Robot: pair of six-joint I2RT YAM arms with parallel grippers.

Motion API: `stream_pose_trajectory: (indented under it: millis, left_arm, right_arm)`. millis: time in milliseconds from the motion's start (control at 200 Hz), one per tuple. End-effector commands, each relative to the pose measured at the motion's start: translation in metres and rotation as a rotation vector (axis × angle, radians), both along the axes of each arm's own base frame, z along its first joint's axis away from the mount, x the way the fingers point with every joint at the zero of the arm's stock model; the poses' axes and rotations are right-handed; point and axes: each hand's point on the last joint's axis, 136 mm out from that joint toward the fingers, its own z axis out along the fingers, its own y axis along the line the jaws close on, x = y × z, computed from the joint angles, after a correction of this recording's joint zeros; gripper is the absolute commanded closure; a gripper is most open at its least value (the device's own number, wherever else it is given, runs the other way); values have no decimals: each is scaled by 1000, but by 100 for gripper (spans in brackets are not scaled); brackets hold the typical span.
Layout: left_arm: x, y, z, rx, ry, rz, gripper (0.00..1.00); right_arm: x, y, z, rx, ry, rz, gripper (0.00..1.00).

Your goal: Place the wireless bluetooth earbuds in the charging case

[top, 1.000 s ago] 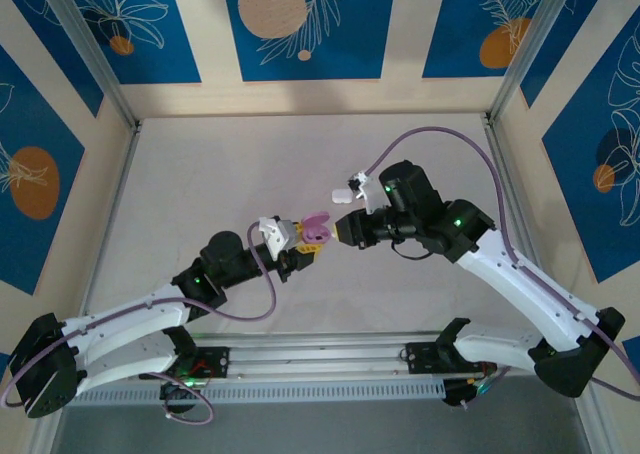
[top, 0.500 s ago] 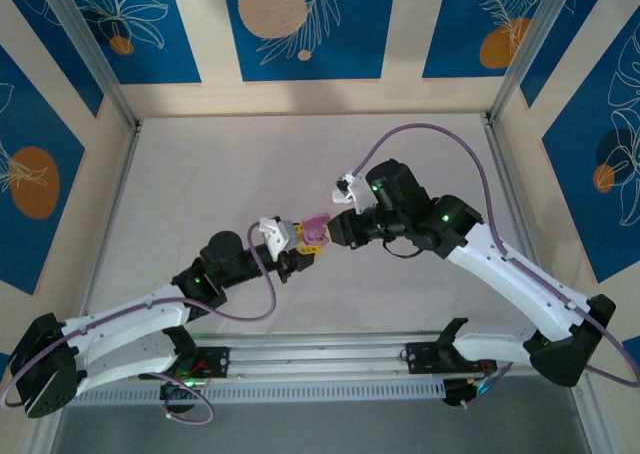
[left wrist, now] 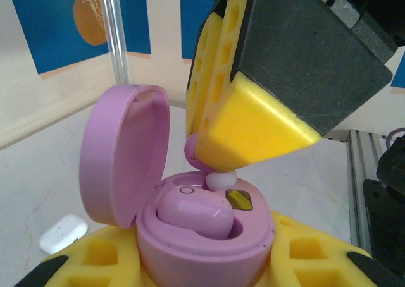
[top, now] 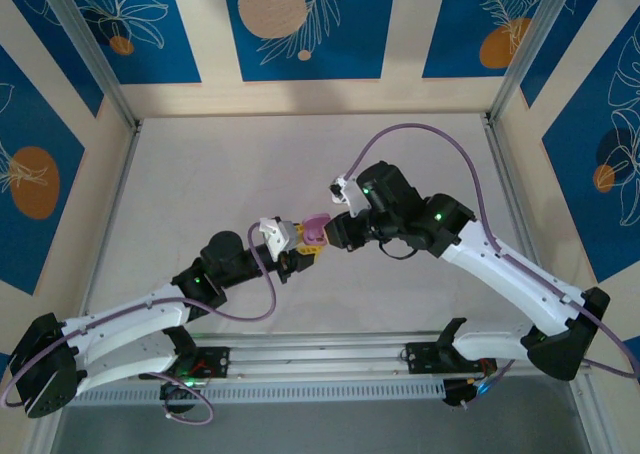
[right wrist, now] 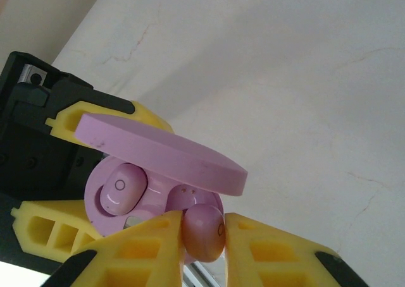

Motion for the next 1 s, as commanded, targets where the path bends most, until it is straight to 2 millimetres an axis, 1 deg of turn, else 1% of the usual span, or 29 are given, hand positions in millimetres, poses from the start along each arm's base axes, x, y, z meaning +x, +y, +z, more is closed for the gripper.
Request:
stream_pose_trajectory:
  millis: [0, 135, 505, 660, 755, 850, 995]
  left_arm:
    - [-5, -4, 28, -64, -49, -27, 68]
    - [-5, -4, 29, -67, -49, -27, 68]
    - [-5, -5, 29, -67, -49, -27, 68]
    - [-5, -5, 29, -68, -47, -30, 68]
    - [-5, -5, 29, -69, -47, -29, 68]
    - [-5, -4, 30, -71, -51, -29, 68]
    - [-7, -3, 30, -71, -58, -28, 68]
  right_arm:
    - [-6, 2, 0, -27, 2, 37, 77]
    - [-8, 5, -1, -26, 12, 53, 76]
    - [-13, 6, 10, 24, 0, 68, 73]
    - [-13, 7, 11, 29, -3, 67, 70]
    - [-12, 5, 12, 28, -5, 61, 69]
    - [-12, 3, 15, 34, -15, 51, 66]
    - [-7, -8, 27, 69, -54, -3, 63]
